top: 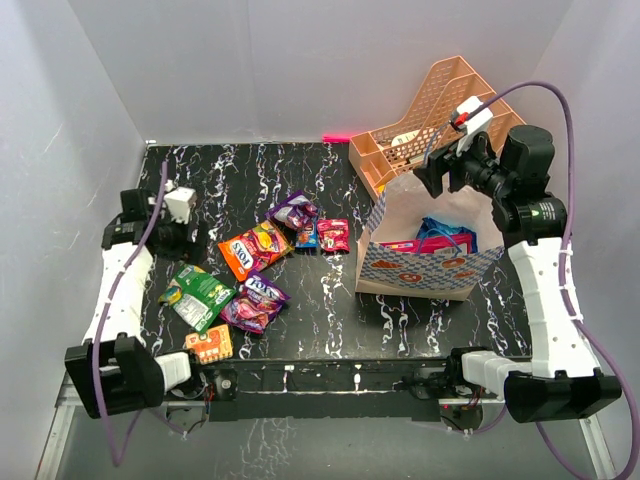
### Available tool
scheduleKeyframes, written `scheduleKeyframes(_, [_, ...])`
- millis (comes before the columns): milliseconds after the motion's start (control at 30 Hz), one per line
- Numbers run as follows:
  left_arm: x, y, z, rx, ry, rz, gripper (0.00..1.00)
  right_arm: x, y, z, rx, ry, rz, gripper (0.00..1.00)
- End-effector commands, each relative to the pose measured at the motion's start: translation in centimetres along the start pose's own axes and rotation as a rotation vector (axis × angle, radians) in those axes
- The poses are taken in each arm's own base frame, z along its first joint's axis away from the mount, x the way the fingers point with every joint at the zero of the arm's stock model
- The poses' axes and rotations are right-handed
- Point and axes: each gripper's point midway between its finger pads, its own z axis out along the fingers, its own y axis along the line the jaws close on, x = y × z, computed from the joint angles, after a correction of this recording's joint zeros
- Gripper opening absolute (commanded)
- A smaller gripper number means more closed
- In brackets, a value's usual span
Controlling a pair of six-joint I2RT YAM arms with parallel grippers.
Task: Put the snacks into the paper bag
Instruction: Pick up the snack from the center of the board.
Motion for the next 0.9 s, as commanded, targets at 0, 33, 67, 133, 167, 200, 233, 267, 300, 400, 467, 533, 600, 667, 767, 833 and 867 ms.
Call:
scheduleKeyframes(0, [3.6, 2.6, 0.1, 0.024, 0.07, -0.069, 0.98, -1.4, 0.7, 0.2, -0.043, -0.084, -0.021, 0.71])
scheduleKeyframes(33, [4.3, 3.2, 0.2, 0.026, 0.081, -0.088, 0.98, -1.4, 0.8, 0.1, -0.049, -0.089, -0.025, 0.71])
scheduleKeyframes(67, [4.9, 3.7, 0.3, 0.033, 0.092, -0.105, 0.98, -1.4, 1.0, 0.1, -0.056, -0.091, -0.027, 0.71])
scheduleKeyframes(133, [6.2, 4.5, 1.0, 0.04, 0.115, -0.132, 0.98, -1.2, 1.3, 0.1, -0.073, -0.089, -0.027, 0.71])
scheduleKeyframes(167, [6.8, 4.9, 1.4, 0.039, 0.129, -0.14, 0.98, -1.3, 1.5, 0.0, -0.08, -0.09, -0.027, 0.71])
scheduleKeyframes(200, [7.4, 5.3, 1.9, 0.04, 0.145, -0.146, 0.98, -1.4, 1.5, 0.0, -0.085, -0.091, -0.026, 0.71])
scheduleKeyframes(233, [7.9, 5.6, 2.4, 0.043, 0.158, -0.153, 0.98, -1.5, 1.6, 0.0, -0.091, -0.092, -0.025, 0.71])
scheduleKeyframes(267, [8.4, 5.9, 2.9, 0.053, 0.173, -0.163, 0.98, -1.6, 1.6, 0.0, -0.093, -0.093, -0.026, 0.71])
scheduleKeyframes(300, [9.0, 6.0, 3.3, 0.066, 0.19, -0.171, 0.98, -1.8, 1.7, -0.1, -0.094, -0.093, -0.027, 0.71])
scheduleKeyframes(400, [10.2, 6.1, 4.3, 0.096, 0.224, -0.191, 0.98, -2.1, 1.6, -0.3, -0.092, -0.091, -0.033, 0.72])
scheduleKeyframes(467, [11.0, 5.9, 4.9, 0.114, 0.244, -0.193, 0.98, -2.1, 1.6, -0.4, -0.09, -0.088, -0.034, 0.72])
scheduleKeyframes(533, [11.8, 5.4, 5.3, 0.136, 0.264, -0.196, 0.97, -2.1, 1.5, -0.5, -0.083, -0.083, -0.038, 0.72])
scheduleKeyframes(600, [12.3, 5.0, 5.6, 0.157, 0.271, -0.192, 0.95, -1.9, 1.4, -0.6, -0.073, -0.074, -0.044, 0.72])
scheduleKeyframes(667, [12.6, 4.5, 5.7, 0.178, 0.264, -0.183, 0.93, -1.8, 1.2, -0.7, -0.06, -0.065, -0.047, 0.73])
scheduleKeyframes(767, [13.1, 3.8, 5.9, 0.192, 0.251, -0.171, 0.88, -1.7, 0.9, -0.8, -0.047, -0.051, -0.056, 0.73])
scheduleKeyframes(833, [13.5, 3.6, 6.3, 0.195, 0.243, -0.16, 0.83, -1.6, 0.7, -0.9, -0.038, -0.038, -0.063, 0.74])
scheduleKeyframes(867, [13.7, 3.6, 6.5, 0.195, 0.239, -0.158, 0.8, -1.5, 0.6, -0.9, -0.034, -0.03, -0.066, 0.74])
